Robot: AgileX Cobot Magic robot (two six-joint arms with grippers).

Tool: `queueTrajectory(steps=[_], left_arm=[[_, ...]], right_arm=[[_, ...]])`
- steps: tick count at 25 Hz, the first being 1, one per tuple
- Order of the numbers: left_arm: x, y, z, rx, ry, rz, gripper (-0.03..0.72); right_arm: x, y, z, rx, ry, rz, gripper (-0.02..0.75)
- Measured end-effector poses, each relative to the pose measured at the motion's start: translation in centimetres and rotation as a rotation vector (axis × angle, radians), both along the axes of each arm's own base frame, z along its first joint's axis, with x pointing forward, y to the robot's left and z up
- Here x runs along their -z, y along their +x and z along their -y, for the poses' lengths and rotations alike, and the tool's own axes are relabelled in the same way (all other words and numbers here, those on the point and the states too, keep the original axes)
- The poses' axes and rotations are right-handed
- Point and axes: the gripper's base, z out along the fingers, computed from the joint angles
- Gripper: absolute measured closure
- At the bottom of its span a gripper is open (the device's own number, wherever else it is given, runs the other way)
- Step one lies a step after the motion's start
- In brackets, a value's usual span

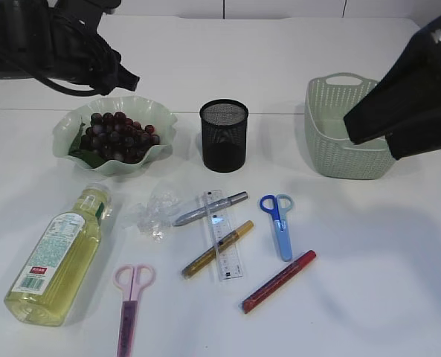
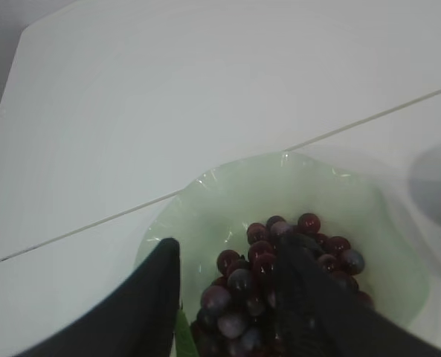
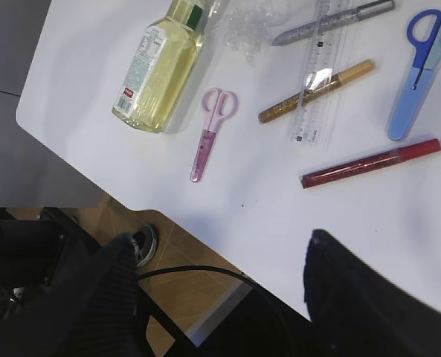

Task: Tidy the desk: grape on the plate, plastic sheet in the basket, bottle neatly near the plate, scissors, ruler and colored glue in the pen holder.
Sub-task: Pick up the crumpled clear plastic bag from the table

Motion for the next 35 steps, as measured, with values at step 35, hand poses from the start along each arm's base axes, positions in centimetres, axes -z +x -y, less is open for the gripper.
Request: queueTrajectory(steps=[35], left_arm=[[-2.2, -1.6, 2.3, 0.122, 0.072, 0.048, 0.415]], right_arm=[[1.1, 0.9, 0.2, 0.022, -0.048, -0.049, 0.194]])
